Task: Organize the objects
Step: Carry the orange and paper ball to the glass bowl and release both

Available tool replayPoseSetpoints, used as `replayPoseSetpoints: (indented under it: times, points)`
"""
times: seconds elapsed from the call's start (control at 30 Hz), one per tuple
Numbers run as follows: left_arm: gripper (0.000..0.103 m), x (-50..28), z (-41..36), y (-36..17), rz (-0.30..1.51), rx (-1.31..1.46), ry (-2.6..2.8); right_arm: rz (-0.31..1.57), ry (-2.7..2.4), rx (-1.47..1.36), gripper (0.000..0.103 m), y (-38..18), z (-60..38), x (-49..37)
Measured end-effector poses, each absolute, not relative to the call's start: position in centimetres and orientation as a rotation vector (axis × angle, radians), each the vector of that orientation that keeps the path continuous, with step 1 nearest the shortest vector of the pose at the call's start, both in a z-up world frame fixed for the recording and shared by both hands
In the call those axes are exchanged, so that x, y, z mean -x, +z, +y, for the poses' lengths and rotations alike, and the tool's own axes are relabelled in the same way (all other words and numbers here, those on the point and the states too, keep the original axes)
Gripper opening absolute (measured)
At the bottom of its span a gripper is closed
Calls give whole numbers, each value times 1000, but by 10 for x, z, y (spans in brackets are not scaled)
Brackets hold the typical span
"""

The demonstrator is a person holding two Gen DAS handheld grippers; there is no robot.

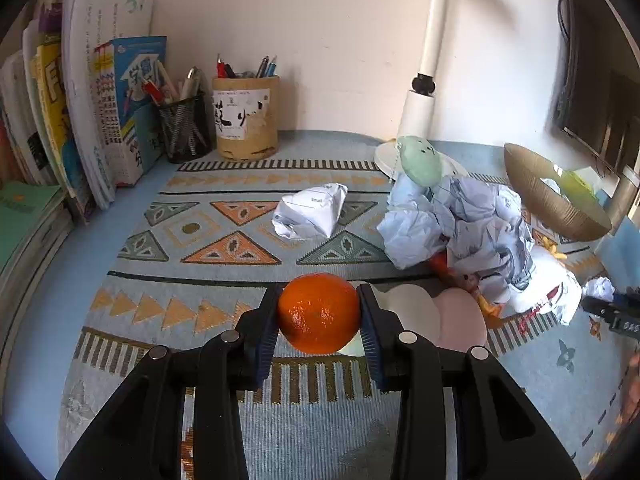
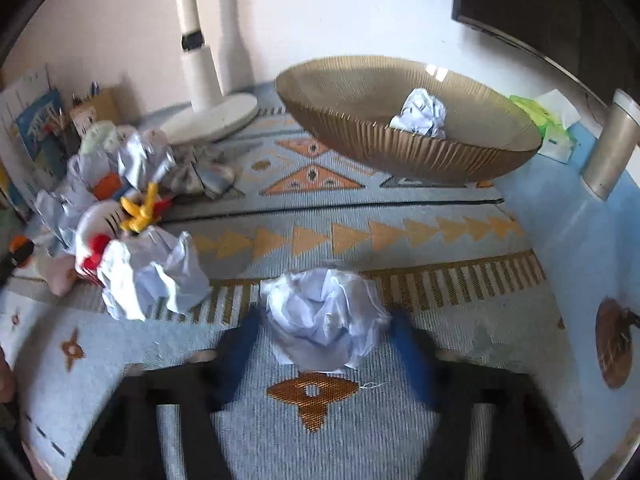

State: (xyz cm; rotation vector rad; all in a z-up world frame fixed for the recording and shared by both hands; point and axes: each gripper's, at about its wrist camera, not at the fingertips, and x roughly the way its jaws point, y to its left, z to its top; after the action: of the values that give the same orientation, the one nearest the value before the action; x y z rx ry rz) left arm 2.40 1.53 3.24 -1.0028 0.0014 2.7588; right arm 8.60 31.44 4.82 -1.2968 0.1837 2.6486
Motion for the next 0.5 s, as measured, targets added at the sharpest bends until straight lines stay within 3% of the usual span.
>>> replayPoseSetpoints:
  times: [0.1,0.27,0.5]
  points:
    - [34,-25,24,42,31,1039,2734,253,2712,1246,51,62,322,-95]
    - [34,-46,84,126,68,776,2626,408,2730,1161,52,113,362,-106]
    - [34,13,242,162,170,814,2407,488,2672,986,53,157,432,-74]
